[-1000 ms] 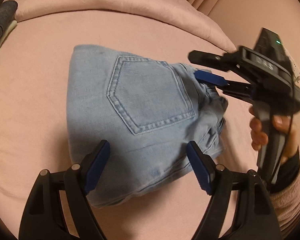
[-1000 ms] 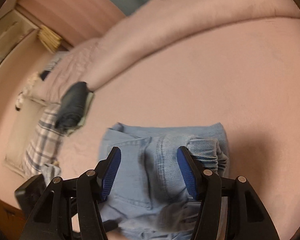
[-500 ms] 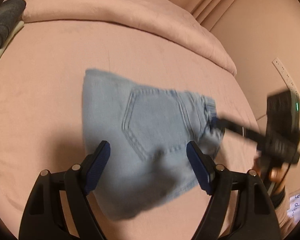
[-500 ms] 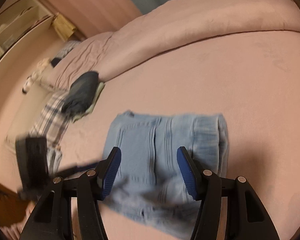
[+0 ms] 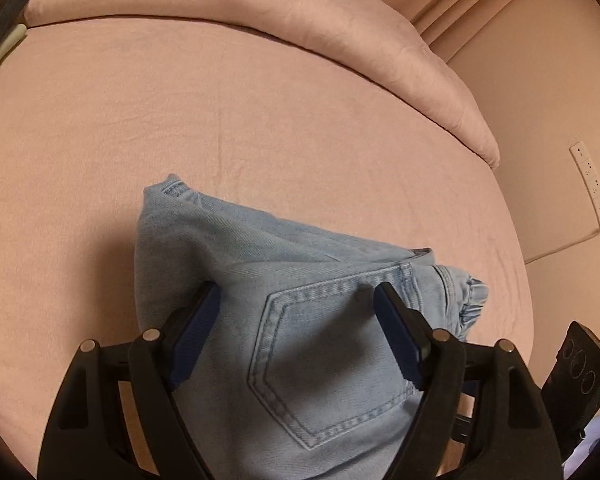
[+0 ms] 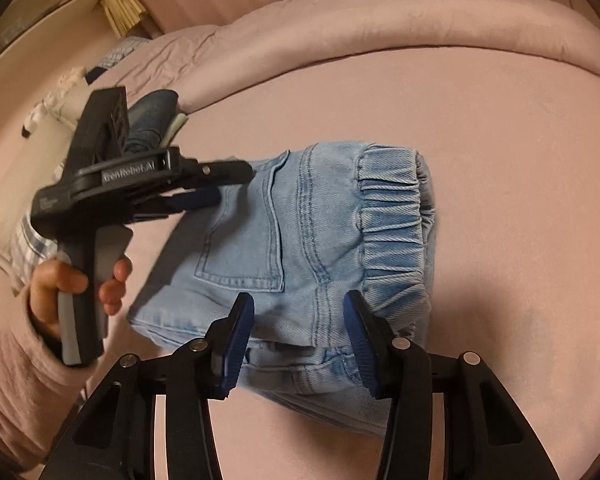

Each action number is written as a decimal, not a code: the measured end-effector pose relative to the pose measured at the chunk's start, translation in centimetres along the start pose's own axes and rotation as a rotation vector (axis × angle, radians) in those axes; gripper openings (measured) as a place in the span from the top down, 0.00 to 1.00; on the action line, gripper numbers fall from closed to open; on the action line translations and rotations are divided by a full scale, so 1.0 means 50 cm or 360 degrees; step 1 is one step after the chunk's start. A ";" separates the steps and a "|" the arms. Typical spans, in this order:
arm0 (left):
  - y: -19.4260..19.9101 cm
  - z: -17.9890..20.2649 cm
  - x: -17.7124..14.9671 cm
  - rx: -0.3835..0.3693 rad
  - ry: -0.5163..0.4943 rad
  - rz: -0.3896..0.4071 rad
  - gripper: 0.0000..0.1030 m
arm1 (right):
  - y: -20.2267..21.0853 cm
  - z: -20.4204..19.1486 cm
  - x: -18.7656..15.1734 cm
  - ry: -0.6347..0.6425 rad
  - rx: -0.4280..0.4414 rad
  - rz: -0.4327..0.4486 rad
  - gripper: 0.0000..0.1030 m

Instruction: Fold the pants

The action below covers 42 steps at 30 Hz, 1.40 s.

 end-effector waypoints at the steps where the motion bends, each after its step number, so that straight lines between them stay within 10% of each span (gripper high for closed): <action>1: 0.005 -0.002 0.000 0.0010 -0.0009 0.0009 0.27 | 0.001 -0.003 0.000 0.0016 -0.0021 -0.0006 0.53; 8: 0.091 -0.027 -0.058 -0.0017 -0.0042 0.0133 0.27 | 0.021 -0.041 0.027 0.0144 -0.0094 0.0034 0.51; 20: 0.106 -0.063 -0.234 -0.0184 0.0079 -0.0050 0.41 | -0.045 -0.124 0.150 0.0355 -0.0020 0.0103 0.43; 32: 0.116 -0.071 -0.253 -0.0302 0.0135 -0.0042 0.54 | -0.227 -0.172 0.209 0.0588 -0.0024 -0.0171 0.42; 38: 0.111 -0.067 -0.250 -0.0306 0.0118 -0.0041 0.54 | -0.257 -0.176 0.195 0.0681 -0.0072 -0.0271 0.72; 42: 0.117 -0.066 -0.260 -0.0283 0.0103 -0.0028 0.54 | -0.256 -0.148 0.209 0.0530 -0.0050 -0.0271 0.74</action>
Point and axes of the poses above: each gripper's, at about its wrist camera, not at the fingertips, and y roughly against the way its jaws point, z to its right, x to its top, the point moved 7 cm from there along -y, roughly the way its jaws point, and after that the axes turned 4 degrees about y, right-handed, at the moved point
